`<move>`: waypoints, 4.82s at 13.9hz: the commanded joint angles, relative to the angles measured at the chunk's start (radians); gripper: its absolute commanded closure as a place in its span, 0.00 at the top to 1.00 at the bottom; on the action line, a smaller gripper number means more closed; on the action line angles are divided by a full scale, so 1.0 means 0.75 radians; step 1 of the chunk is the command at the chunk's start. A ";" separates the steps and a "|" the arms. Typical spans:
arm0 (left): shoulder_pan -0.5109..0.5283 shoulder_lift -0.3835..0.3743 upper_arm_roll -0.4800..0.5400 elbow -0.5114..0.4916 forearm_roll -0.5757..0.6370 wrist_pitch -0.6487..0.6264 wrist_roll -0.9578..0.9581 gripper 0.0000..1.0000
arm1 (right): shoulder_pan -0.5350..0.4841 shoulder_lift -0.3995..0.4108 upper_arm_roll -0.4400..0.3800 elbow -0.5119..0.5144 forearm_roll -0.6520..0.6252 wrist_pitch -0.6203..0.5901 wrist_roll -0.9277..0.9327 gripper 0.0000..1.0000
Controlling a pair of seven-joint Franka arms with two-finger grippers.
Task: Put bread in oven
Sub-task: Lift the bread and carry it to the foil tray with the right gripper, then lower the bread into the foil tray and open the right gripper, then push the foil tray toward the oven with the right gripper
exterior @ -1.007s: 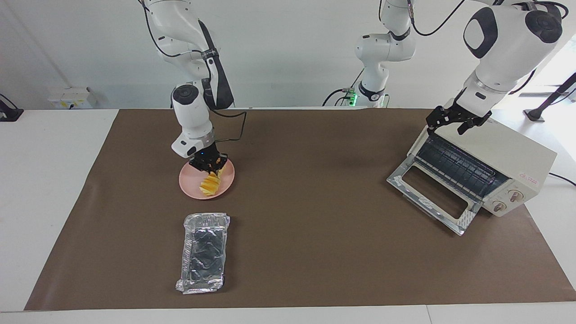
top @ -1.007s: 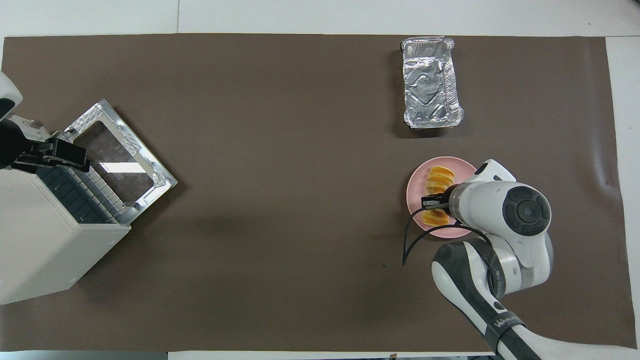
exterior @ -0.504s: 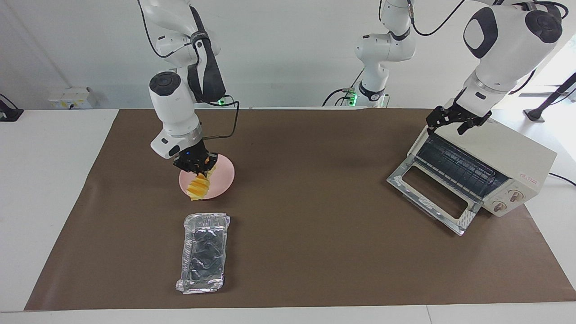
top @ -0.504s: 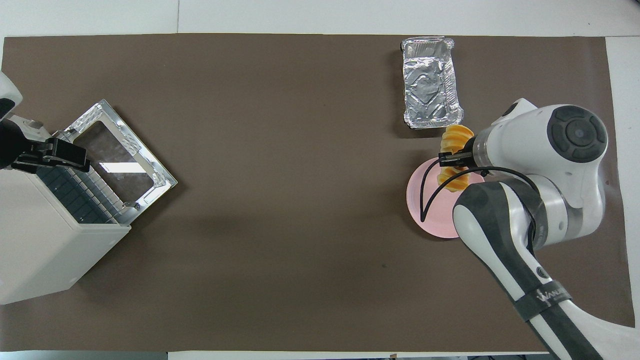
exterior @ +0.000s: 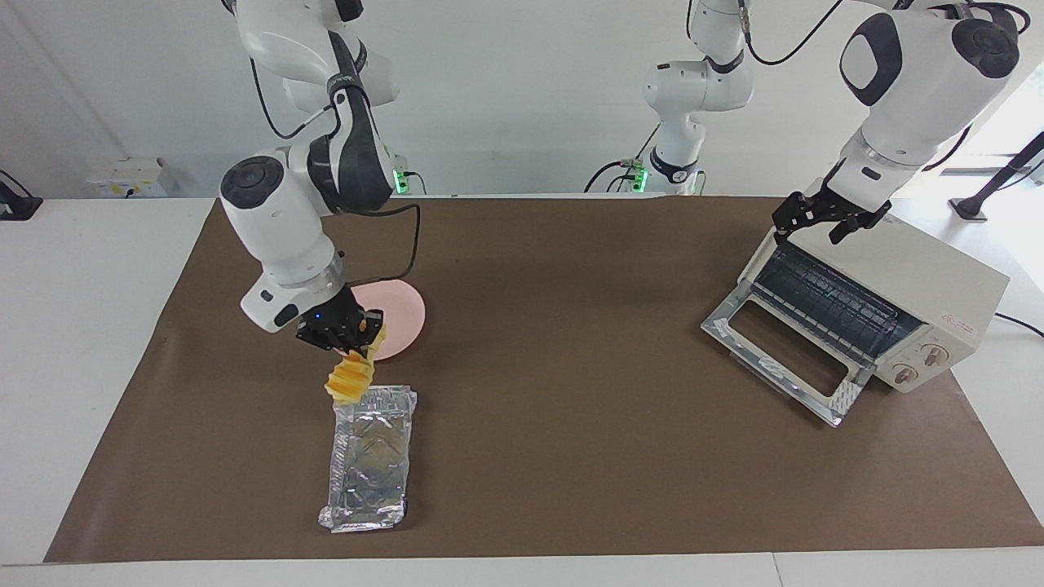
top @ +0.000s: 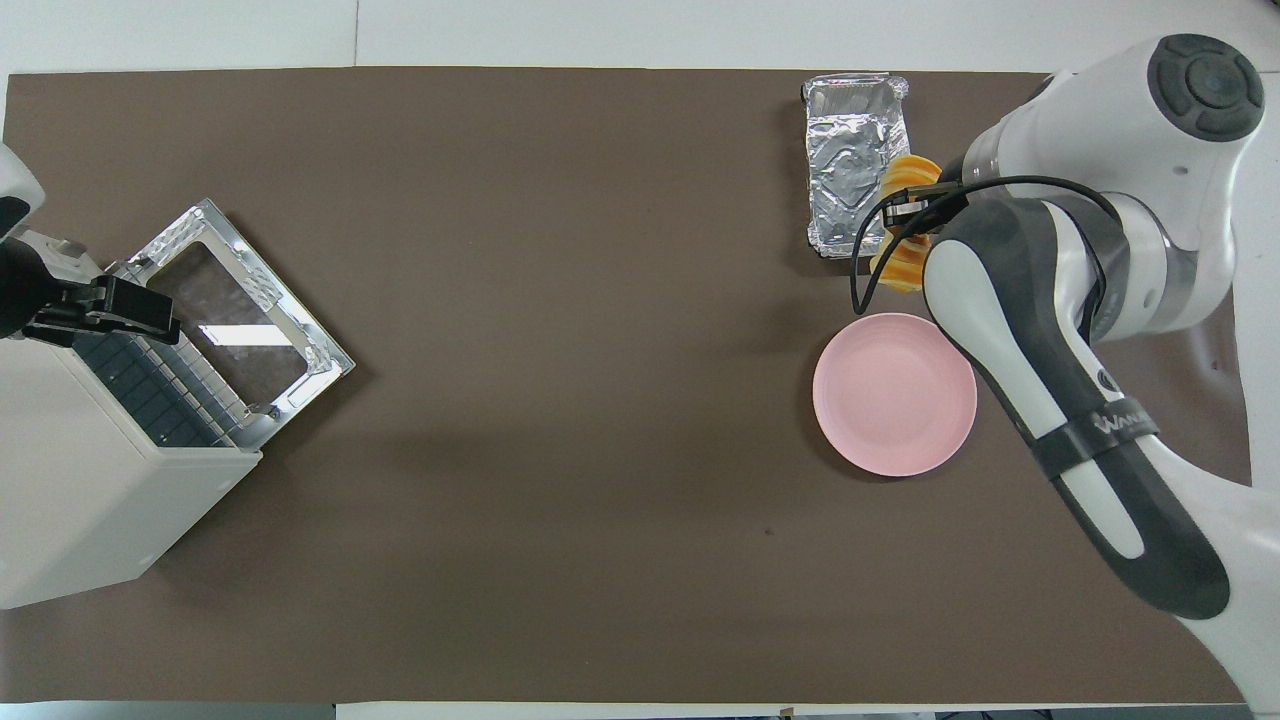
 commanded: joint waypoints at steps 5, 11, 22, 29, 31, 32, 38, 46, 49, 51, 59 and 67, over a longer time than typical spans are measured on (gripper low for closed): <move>0.001 -0.024 0.003 -0.007 -0.011 -0.014 -0.012 1.00 | -0.031 0.383 0.011 0.411 0.018 -0.029 -0.267 0.00; 0.001 -0.024 0.003 -0.007 -0.011 -0.014 -0.012 1.00 | -0.022 0.430 0.011 0.340 0.026 0.212 -0.324 0.00; 0.001 -0.024 0.003 -0.007 -0.011 -0.014 -0.012 1.00 | -0.018 0.397 0.009 0.235 0.014 0.230 -0.345 0.85; 0.001 -0.024 0.003 -0.007 -0.011 -0.014 -0.012 1.00 | -0.079 0.401 -0.003 0.303 -0.002 0.100 -0.345 0.93; 0.001 -0.024 0.003 -0.007 -0.011 -0.014 -0.012 1.00 | -0.082 0.404 -0.005 0.303 -0.047 0.129 -0.345 0.93; 0.001 -0.024 0.003 -0.007 -0.011 -0.014 -0.012 1.00 | -0.084 0.406 -0.003 0.303 -0.090 0.155 -0.345 0.92; 0.001 -0.024 0.003 -0.007 -0.011 -0.014 -0.012 1.00 | -0.118 0.404 -0.005 0.229 -0.125 0.312 -0.399 0.83; 0.001 -0.024 0.003 -0.005 -0.011 -0.014 -0.012 1.00 | -0.122 0.408 0.005 0.141 -0.066 0.446 -0.400 0.30; 0.001 -0.024 0.003 -0.007 -0.011 -0.014 -0.012 1.00 | -0.106 0.406 0.007 0.131 0.037 0.442 -0.406 0.00; 0.001 -0.024 0.003 -0.007 -0.011 -0.014 -0.012 1.00 | -0.108 0.401 0.009 0.133 0.037 0.428 -0.410 0.00; 0.001 -0.024 0.003 -0.007 -0.011 -0.014 -0.012 1.00 | -0.108 0.303 0.011 0.188 0.093 0.130 -0.392 0.00; 0.001 -0.024 0.003 -0.007 -0.011 -0.014 -0.012 1.00 | 0.143 0.203 0.001 0.225 0.180 -0.037 0.166 0.00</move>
